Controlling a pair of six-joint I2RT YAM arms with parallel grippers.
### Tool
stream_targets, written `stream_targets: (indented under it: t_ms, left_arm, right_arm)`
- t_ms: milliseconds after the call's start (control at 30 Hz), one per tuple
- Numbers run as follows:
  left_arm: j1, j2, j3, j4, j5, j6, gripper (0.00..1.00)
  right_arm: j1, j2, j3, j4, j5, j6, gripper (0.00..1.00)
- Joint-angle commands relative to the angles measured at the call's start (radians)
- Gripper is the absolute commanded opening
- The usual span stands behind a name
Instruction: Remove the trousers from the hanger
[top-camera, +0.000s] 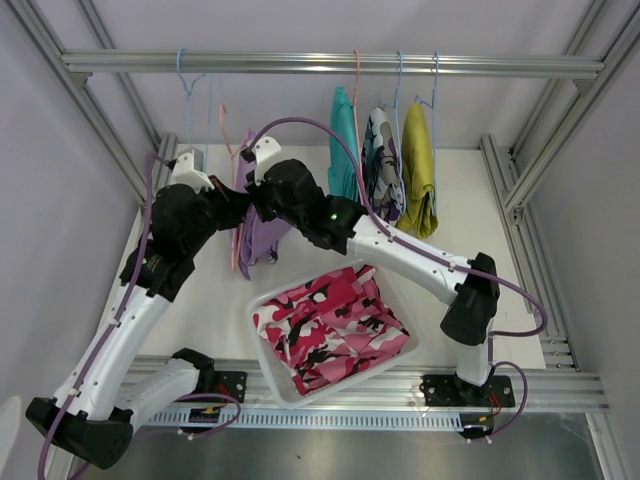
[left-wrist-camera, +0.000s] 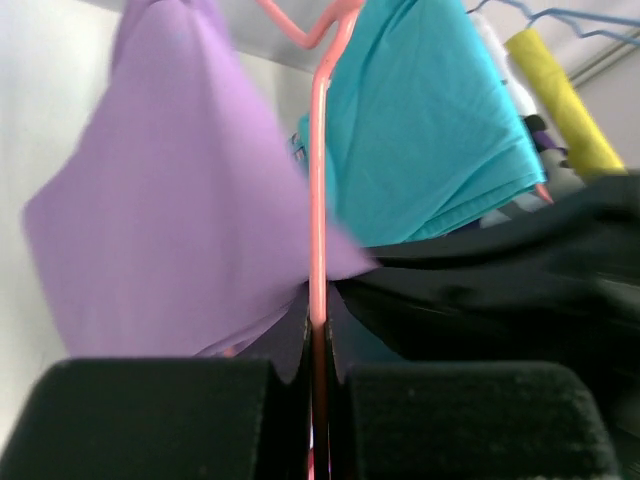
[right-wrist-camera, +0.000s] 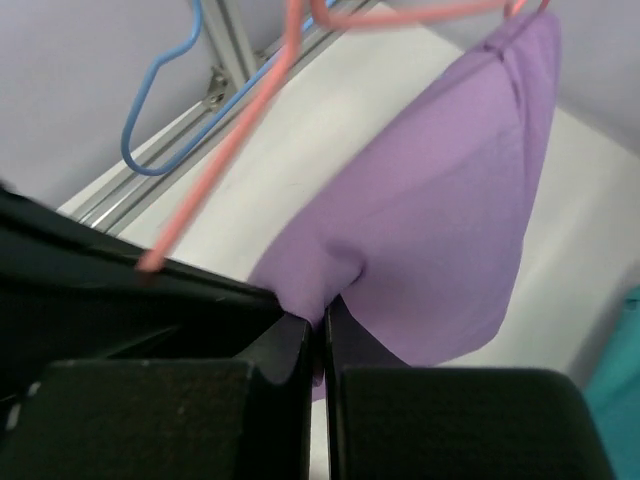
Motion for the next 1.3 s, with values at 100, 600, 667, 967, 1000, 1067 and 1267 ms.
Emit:
stream_targets:
  t_ms: [100,600,667,967,1000,1067,1267]
  left_arm:
    - [0.006,0.043,0.02,0.006,-0.016,0.014,0.01]
    - [0.004,0.076,0.03,-0.006,-0.025,0.031,0.01]
    - [0.004,0.093,0.055,-0.043,-0.036,0.033,0.01]
    - [0.003,0.156,0.079,-0.074,-0.033,0.04,0.01]
    - [0.001,0.161,0.076,-0.072,-0.033,0.042,0.01]
    - [-0.007,0.175,0.077,-0.071,-0.04,0.046,0.01]
    - [-0.071,0.205,0.071,-0.068,-0.135,0.083,0.0]
  right_arm:
    - [0.096,-0.156,0.211,-0.057,0.108,-0.098,0.0]
    - [0.134,-0.17,0.448,-0.233,0.252,-0.208,0.0]
    - [0.136,-0.171,0.505,-0.264,0.284,-0.228,0.0]
    - [0.145,-0.311,0.449,-0.295,0.367,-0.247,0.0]
    - [0.146,-0.326,0.438,-0.293,0.373,-0.25,0.0]
    - [0.153,-0.365,0.423,-0.295,0.388,-0.253,0.0]
    - [0.169,-0.429,0.407,-0.324,0.436,-0.262,0.0]
